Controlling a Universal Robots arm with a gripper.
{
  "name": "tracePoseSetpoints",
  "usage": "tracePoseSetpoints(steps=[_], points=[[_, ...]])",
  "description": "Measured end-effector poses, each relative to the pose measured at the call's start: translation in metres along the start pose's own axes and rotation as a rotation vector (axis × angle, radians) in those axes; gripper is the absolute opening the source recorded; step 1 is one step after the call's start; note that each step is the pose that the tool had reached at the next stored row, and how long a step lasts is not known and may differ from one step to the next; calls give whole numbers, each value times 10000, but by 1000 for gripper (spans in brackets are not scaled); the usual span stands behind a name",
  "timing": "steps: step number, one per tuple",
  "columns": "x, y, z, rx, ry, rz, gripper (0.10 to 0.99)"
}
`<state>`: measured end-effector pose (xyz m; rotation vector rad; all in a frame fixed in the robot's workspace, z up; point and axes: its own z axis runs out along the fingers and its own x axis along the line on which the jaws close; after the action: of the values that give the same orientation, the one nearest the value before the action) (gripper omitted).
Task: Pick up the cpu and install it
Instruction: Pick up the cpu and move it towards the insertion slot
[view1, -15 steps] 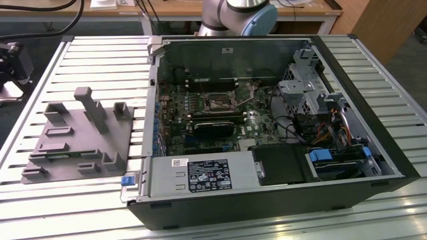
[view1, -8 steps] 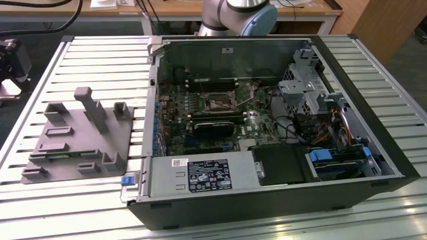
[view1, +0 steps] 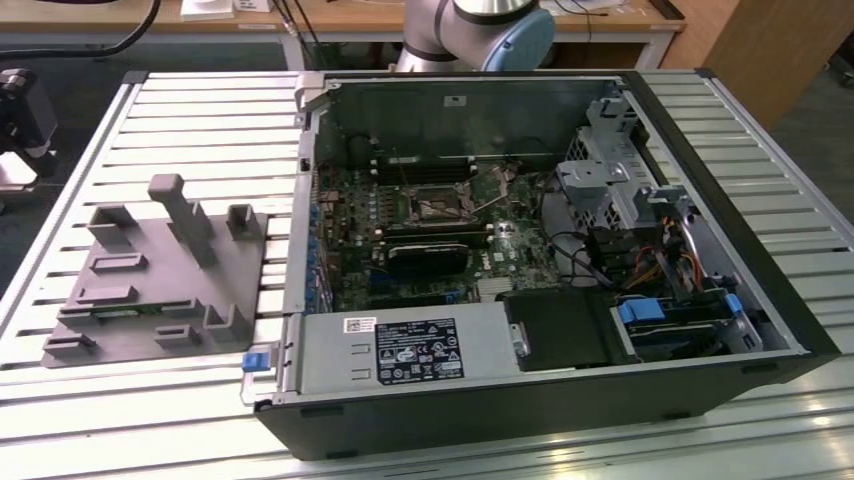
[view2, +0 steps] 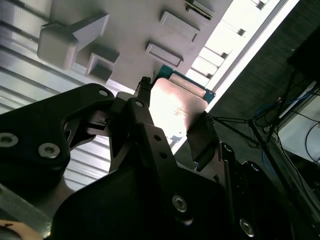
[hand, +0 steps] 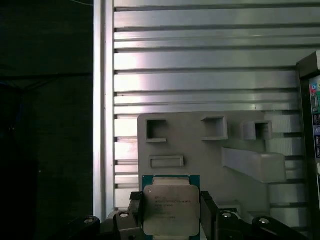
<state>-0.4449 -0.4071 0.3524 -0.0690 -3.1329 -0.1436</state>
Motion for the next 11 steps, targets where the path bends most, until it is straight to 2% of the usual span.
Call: tracePoseSetpoints(steps=[11], points=[[-17, 6, -70, -18, 1, -2, 541]])
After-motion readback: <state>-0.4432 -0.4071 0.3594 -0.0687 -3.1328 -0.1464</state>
